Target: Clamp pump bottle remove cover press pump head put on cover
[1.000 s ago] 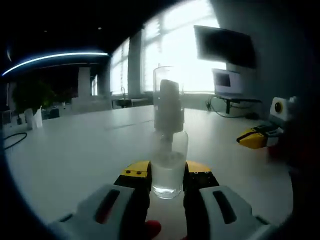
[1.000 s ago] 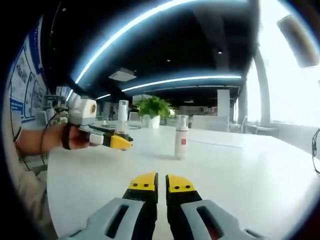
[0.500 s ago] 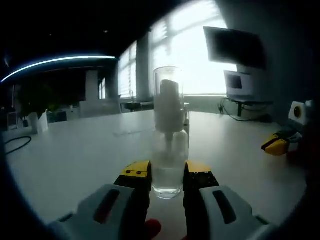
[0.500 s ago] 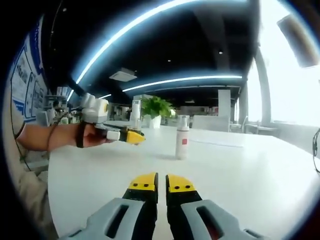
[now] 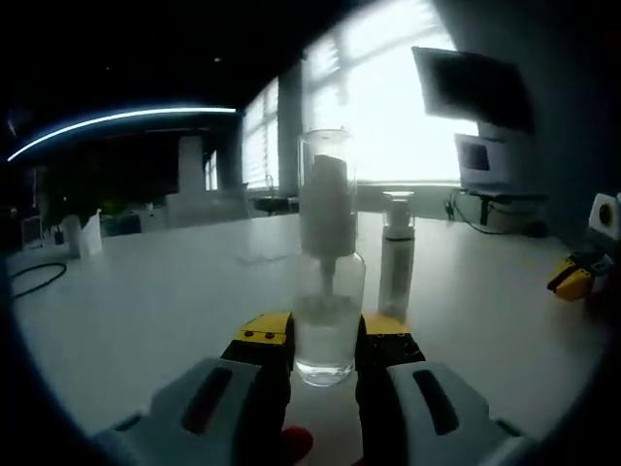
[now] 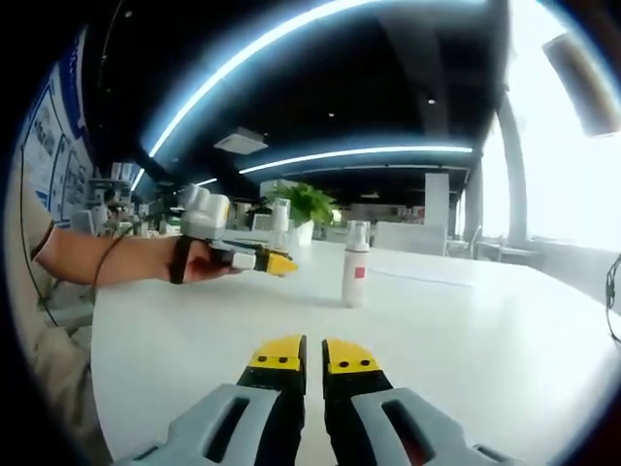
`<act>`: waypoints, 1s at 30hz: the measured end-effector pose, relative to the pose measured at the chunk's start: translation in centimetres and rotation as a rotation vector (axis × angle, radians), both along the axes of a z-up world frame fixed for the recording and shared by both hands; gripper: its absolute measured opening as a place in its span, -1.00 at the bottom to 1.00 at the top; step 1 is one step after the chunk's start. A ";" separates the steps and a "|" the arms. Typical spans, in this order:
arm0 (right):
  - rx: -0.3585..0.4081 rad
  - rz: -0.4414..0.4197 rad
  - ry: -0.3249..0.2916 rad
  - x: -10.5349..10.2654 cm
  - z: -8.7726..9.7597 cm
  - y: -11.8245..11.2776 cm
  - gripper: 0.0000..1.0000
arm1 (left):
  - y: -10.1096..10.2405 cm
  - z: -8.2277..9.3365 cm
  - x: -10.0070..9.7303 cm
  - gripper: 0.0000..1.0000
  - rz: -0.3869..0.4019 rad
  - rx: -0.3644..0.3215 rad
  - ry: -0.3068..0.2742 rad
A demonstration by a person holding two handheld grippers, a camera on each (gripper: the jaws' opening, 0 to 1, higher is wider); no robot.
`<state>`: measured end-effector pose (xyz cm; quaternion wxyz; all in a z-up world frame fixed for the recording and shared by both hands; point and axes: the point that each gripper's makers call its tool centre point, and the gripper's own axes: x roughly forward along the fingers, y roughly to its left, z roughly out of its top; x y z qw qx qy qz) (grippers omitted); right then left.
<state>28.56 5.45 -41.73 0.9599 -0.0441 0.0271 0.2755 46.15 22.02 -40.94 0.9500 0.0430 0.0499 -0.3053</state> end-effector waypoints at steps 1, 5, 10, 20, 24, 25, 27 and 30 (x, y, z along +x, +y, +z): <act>-0.002 0.000 0.000 0.0 0.0 0.0 -0.96 | -0.2 -0.1 -0.2 -0.69 0.004 0.001 -0.003; -0.005 -0.001 0.000 0.0 -0.1 0.0 -0.96 | -0.6 -0.9 -0.1 -0.69 0.014 0.001 0.012; -0.012 0.000 -0.001 0.0 -0.1 0.1 -0.96 | -0.7 -2.1 1.8 -0.69 0.014 0.044 0.016; -0.027 -0.005 -0.011 -0.2 -0.1 0.2 -0.96 | -0.5 -1.8 2.5 -0.69 0.034 0.004 0.035; -0.022 -0.003 -0.010 -0.2 0.0 0.3 -0.96 | -0.1 -2.2 3.3 -0.69 0.046 0.010 0.046; -0.021 -0.003 -0.009 -0.2 -0.1 0.2 -0.96 | -0.1 -2.4 3.2 -0.69 0.055 0.014 0.055; -0.020 -0.002 -0.009 -0.2 -0.1 0.3 -0.96 | -0.3 -2.4 2.8 -0.69 0.050 0.017 0.053; -0.019 -0.002 -0.010 -0.2 0.0 0.2 -0.96 | -0.3 -2.7 3.1 -0.69 0.047 0.032 0.055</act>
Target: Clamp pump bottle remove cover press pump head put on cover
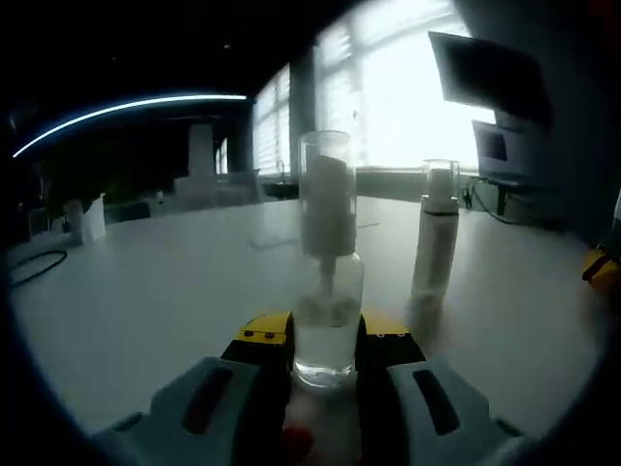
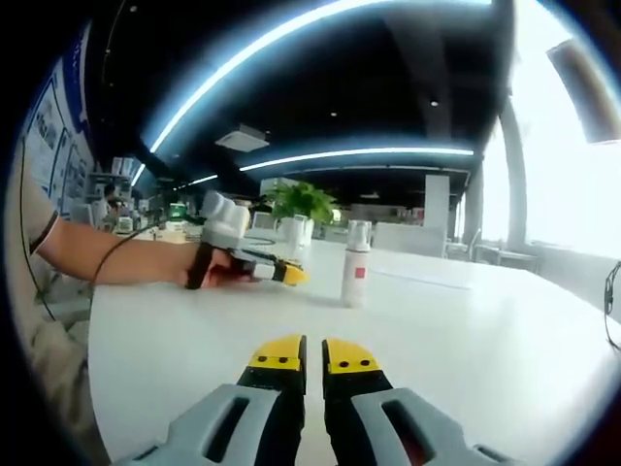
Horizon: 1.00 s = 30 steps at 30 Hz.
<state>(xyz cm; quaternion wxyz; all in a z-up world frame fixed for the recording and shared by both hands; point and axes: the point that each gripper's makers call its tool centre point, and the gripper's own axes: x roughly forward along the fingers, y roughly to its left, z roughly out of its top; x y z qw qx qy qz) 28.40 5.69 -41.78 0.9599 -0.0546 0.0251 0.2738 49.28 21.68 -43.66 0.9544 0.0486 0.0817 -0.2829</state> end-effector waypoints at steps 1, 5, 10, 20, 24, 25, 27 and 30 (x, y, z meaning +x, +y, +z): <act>-0.001 0.000 0.000 0.0 0.0 0.0 -0.96 | 0.2 -0.1 0.1 -0.69 0.005 0.007 0.003; -0.007 -0.003 -0.005 0.1 0.0 -0.1 -0.96 | 0.5 -0.1 0.3 -0.69 0.015 0.001 0.004; -0.008 -0.003 -0.006 0.1 0.0 -0.1 -0.96 | 0.4 -0.3 -0.1 -0.67 0.019 0.009 0.008; -0.014 -0.004 -0.011 0.1 0.0 -0.1 -0.96 | 0.4 -0.4 -0.5 -0.57 0.017 -0.006 0.018; -0.014 -0.001 -0.010 0.2 0.0 -0.1 -0.96 | 0.5 -0.4 -0.4 -0.57 0.017 -0.002 0.016; -0.015 -0.001 -0.011 0.2 0.0 -0.1 -0.96 | 0.6 -0.3 -0.2 -0.57 0.019 -0.005 0.015; -0.016 -0.001 -0.011 0.2 0.0 -0.1 -0.96 | 0.6 -0.3 -0.3 -0.57 0.023 -0.015 0.019; -0.017 -0.003 -0.013 0.2 0.0 -0.1 -0.96 | 0.6 -0.4 -0.3 -0.57 0.020 -0.019 0.029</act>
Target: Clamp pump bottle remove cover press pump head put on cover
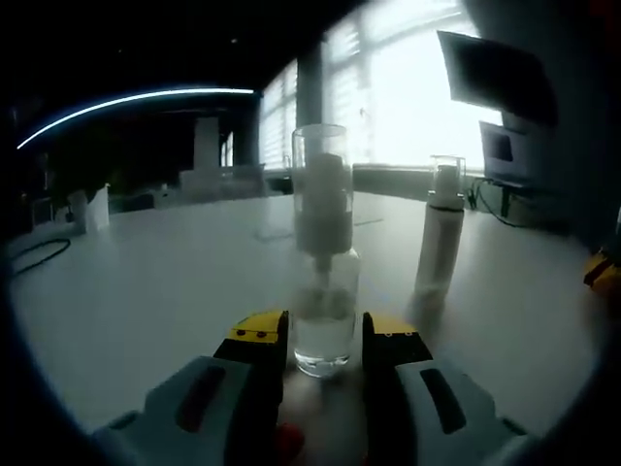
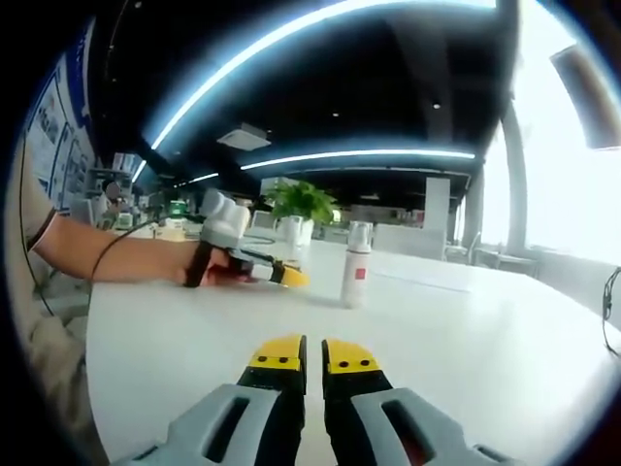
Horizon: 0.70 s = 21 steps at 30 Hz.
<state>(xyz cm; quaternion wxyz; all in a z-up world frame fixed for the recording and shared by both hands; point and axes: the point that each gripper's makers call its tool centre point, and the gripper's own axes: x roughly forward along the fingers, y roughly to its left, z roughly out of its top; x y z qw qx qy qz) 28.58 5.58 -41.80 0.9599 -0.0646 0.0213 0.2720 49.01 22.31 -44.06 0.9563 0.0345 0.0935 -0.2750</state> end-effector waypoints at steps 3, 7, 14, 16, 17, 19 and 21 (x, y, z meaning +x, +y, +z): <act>-0.002 0.000 -0.001 0.0 0.0 0.0 -0.96 | 0.1 0.2 0.0 -0.57 0.001 0.003 -0.011; -0.003 0.001 -0.001 0.0 0.0 0.0 -0.96 | 0.1 0.5 -0.3 -0.55 -0.001 -0.023 -0.009; 0.008 0.004 0.007 0.0 0.0 0.1 -0.96 | 0.3 0.6 -0.2 -0.55 0.003 -0.027 -0.012; 0.020 0.002 0.011 -0.1 0.1 0.1 -0.96 | -0.1 0.6 -0.7 -0.55 -0.002 -0.025 -0.014; 0.021 0.000 0.011 -0.1 0.1 0.0 -0.96 | 0.1 0.6 -0.3 -0.55 -0.003 -0.025 -0.013; 0.032 0.002 0.023 0.0 0.1 0.0 -0.96 | -0.2 0.5 -0.9 -0.55 -0.001 -0.021 -0.012; 0.033 -0.001 0.029 0.2 0.0 0.0 -0.96 | -0.6 0.5 -1.3 -0.55 -0.004 -0.011 -0.014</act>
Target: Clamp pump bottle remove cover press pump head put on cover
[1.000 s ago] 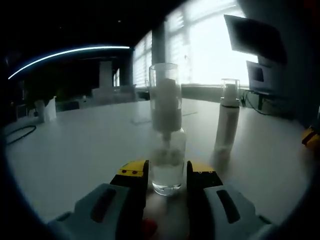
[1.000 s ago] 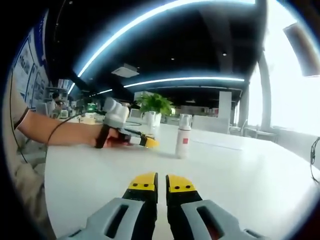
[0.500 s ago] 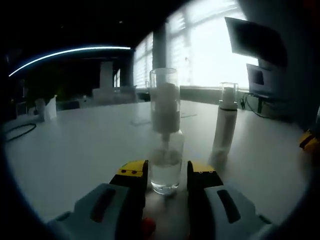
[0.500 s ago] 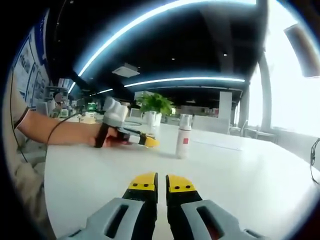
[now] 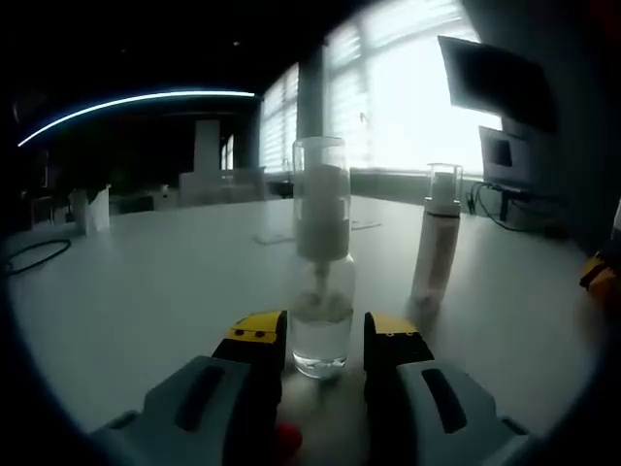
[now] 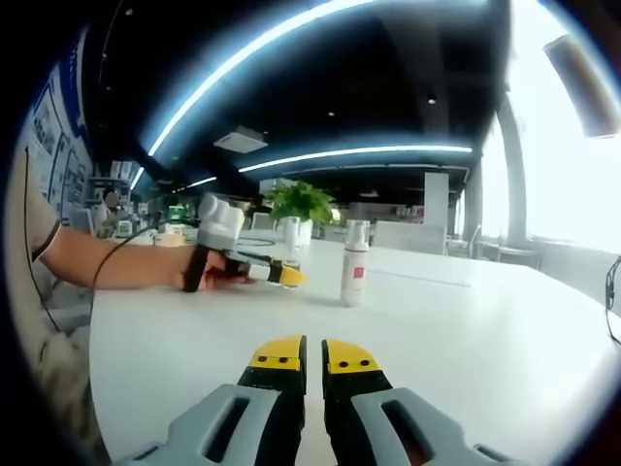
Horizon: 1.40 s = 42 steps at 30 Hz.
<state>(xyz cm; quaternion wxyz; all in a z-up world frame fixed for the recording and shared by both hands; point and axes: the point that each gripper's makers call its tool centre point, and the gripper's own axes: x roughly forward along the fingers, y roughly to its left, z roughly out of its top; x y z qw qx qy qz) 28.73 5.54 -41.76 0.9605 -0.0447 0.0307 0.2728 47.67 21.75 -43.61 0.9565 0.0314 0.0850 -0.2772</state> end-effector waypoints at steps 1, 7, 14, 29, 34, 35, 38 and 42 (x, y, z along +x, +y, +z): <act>0.002 0.001 0.009 0.1 -0.1 0.0 -0.96 | 0.0 0.0 0.0 -0.55 0.000 0.000 0.000; 0.001 -0.025 0.029 0.6 -0.2 -0.3 -0.96 | -0.8 0.5 -1.6 -0.55 -0.005 -0.013 -0.011; 0.037 -0.050 0.095 1.9 -0.6 -1.0 -0.97 | -0.2 -0.1 -0.6 -0.55 0.000 -0.009 0.007; 0.144 0.046 0.175 1.9 -1.4 -0.3 -1.00 | 0.4 -0.2 0.5 -0.55 0.008 -0.037 0.017; 0.137 0.048 0.174 1.9 -1.4 -0.2 -1.00 | 0.4 -0.1 0.6 -0.55 0.007 -0.043 0.019; 0.144 0.045 0.175 1.9 -1.3 -0.3 -1.00 | 0.3 -0.1 0.6 -0.55 0.000 -0.043 0.019; 0.156 0.033 0.174 2.1 -1.2 -0.6 -1.00 | 0.2 -0.2 0.6 -0.55 -0.004 -0.032 0.015; 0.141 0.012 0.163 2.2 -1.2 -0.8 -1.00 | 0.6 -0.1 0.9 -0.55 0.016 -0.031 0.011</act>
